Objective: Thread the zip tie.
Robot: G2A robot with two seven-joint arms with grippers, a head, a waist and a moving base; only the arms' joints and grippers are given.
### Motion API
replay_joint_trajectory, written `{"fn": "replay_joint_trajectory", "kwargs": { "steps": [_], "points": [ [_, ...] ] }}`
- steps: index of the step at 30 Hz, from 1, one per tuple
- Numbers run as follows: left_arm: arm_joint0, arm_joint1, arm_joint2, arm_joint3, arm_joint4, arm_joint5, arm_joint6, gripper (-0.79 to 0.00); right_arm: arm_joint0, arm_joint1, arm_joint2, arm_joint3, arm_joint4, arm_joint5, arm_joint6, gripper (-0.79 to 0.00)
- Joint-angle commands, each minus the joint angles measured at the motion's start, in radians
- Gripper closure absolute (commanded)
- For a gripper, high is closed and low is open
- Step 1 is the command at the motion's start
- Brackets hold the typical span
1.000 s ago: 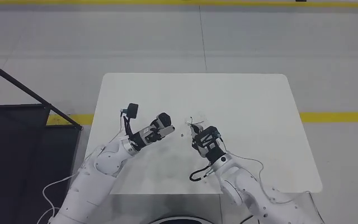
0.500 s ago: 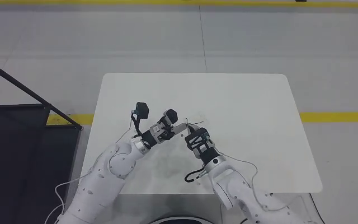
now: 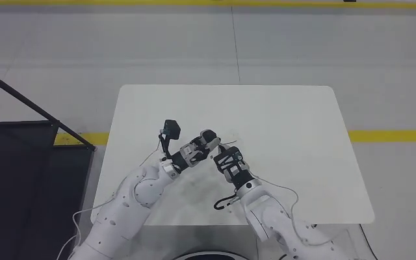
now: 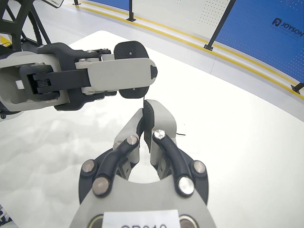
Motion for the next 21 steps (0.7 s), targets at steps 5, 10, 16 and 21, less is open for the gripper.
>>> {"fn": "replay_joint_trajectory", "kwargs": {
  "steps": [5, 10, 16, 21],
  "points": [
    [-0.008, -0.004, 0.001, 0.012, -0.021, -0.016, -0.021, -0.286, -0.015, -0.015, 0.015, -0.003, -0.035, -0.002, 0.021, 0.000],
    [-0.014, -0.007, 0.005, 0.017, -0.022, -0.017, -0.029, -0.274, -0.026, -0.027, 0.027, -0.006, -0.056, -0.008, 0.038, 0.000],
    [-0.018, -0.011, 0.008, 0.024, -0.022, -0.015, -0.035, -0.200, -0.038, -0.041, 0.041, -0.008, -0.081, -0.020, 0.058, 0.000],
    [-0.021, -0.014, 0.009, 0.028, -0.022, -0.017, -0.039, -0.111, -0.045, -0.053, 0.053, -0.009, -0.101, -0.030, 0.073, 0.000]
  ]
}}
